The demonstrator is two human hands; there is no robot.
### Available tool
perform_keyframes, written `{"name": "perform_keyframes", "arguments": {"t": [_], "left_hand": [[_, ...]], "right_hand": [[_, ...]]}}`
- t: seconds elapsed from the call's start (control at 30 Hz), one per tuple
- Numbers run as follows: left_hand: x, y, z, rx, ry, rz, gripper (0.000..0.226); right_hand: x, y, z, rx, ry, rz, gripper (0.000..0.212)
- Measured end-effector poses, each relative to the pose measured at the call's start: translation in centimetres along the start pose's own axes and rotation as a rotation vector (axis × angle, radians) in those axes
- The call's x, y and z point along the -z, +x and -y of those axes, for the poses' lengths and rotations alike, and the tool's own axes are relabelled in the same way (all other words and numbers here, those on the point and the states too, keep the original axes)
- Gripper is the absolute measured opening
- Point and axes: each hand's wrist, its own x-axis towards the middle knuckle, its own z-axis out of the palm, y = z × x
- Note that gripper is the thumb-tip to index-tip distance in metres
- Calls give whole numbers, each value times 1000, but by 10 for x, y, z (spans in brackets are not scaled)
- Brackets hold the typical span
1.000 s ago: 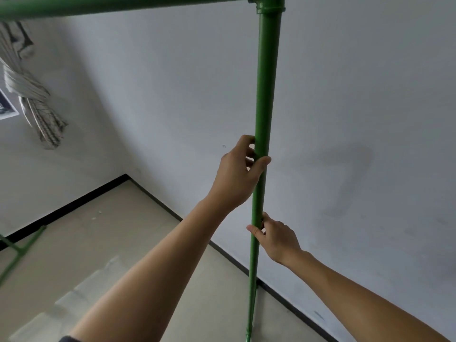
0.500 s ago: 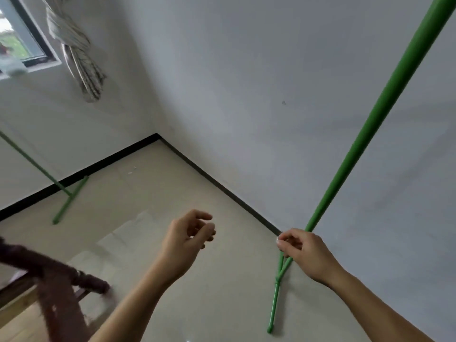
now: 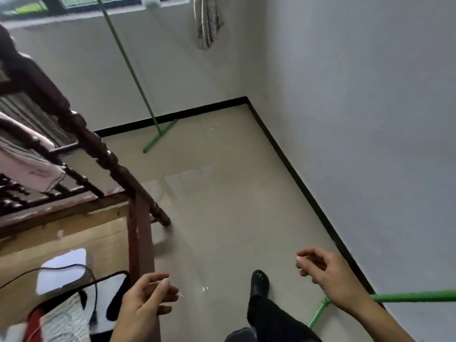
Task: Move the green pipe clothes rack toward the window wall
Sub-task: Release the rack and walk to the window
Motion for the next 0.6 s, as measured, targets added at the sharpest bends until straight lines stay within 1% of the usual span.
{"name": "perform_keyframes", "arguments": {"t": [0.1, 0.17, 0.27, 0.4, 0.47, 0.6], "left_hand": [[9, 34, -4, 89, -56, -82, 9], [6, 62, -19, 97, -65, -107, 9], [0, 106, -62, 63, -76, -133, 10], [-2, 169, -129, -45, -127, -190, 11], [-1, 194, -147, -57, -161, -225, 12], [7, 239, -164, -24, -244, -285, 11]], "right_hand": [[-11, 58, 20, 4, -13, 58, 9], [-13, 101, 39, 24, -14, 82, 9], [-10, 164, 79, 63, -16, 111, 7], [-10, 246, 149, 154, -47, 153, 7], [-15, 284, 180, 196, -63, 191, 9], [-41, 346, 236, 260, -60, 256, 9]]}}
